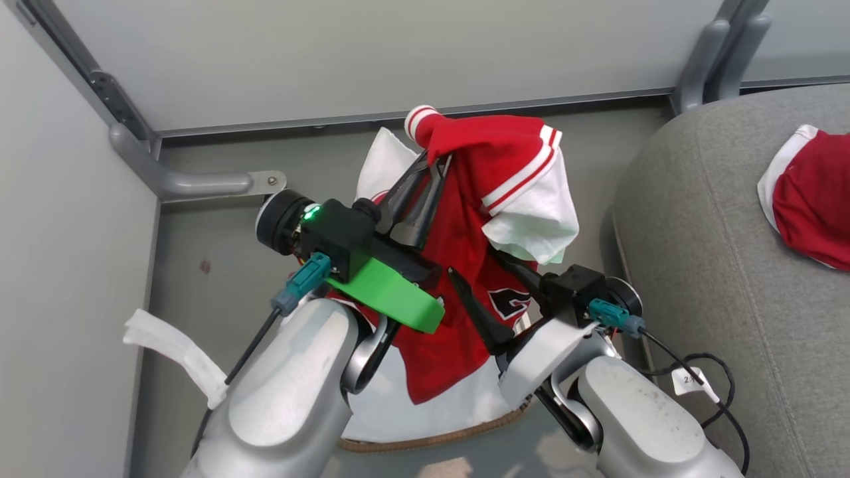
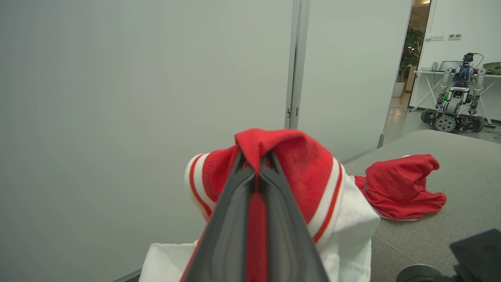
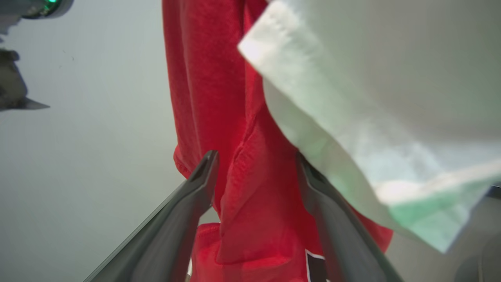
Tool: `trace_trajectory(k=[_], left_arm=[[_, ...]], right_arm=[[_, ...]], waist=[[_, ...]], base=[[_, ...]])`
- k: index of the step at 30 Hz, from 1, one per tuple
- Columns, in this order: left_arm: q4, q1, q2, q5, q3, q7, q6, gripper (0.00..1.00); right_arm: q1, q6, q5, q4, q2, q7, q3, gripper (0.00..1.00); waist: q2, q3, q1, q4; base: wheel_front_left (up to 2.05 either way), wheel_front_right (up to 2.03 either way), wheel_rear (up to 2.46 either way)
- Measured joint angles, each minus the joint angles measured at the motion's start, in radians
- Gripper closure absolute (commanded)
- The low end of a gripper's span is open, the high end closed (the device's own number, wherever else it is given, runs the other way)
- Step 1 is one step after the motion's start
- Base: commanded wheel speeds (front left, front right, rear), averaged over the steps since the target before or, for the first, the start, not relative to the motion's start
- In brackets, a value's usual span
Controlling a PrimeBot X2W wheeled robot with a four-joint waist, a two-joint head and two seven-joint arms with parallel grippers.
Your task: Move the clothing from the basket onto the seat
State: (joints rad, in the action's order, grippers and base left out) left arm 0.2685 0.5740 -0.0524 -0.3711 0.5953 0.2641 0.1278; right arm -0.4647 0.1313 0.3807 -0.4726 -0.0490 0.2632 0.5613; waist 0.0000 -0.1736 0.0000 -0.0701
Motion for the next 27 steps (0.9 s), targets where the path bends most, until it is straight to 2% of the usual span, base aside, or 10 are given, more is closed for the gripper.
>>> trace_trajectory(k=[8,9,10,20,27], left_arm=[[0.001,0.021,0.001,-0.013,0.048,0.0,0.0,1.0],[0.0,0.023,0.001,-0.017,0.054,0.0,0.0,1.0],[-0.004,0.029,0.001,-0.031,0.067,0.0,0.0,1.0],[-0.005,0.037,0.001,-0.049,0.054,0.0,-0.004,1.0],[0.031,0.028,0.002,-0.035,0.008,0.0,-0.006,1.0]], right_arm=[[-0.044,0.0,-0.033,-0.022,0.0,0.0,-0.023,0.0],[-0.044,0.0,-0.045,-0.034,0.0,0.0,-0.023,0.27],[-0.056,0.0,-0.053,-0.069,0.0,0.0,-0.024,1.0],[-0.057,0.0,-0.046,-0.14,0.001,0.0,-0.066,1.0],[0.025,0.0,-0.071,-0.121,0.0,0.0,-0.137,1.0]], waist=[[0.0,-0.009,0.0,-0.037],[0.0,-0.01,0.0,-0.041],[0.0,-0.013,0.0,-0.051],[0.0,-0.016,0.0,-0.057],[0.0,-0.01,0.0,-0.027]], base=[[0.0,0.0,0.0],[0.0,0.0,0.0],[0.0,0.0,0.0],[0.0,0.0,0.0],[0.0,0.0,0.0]])
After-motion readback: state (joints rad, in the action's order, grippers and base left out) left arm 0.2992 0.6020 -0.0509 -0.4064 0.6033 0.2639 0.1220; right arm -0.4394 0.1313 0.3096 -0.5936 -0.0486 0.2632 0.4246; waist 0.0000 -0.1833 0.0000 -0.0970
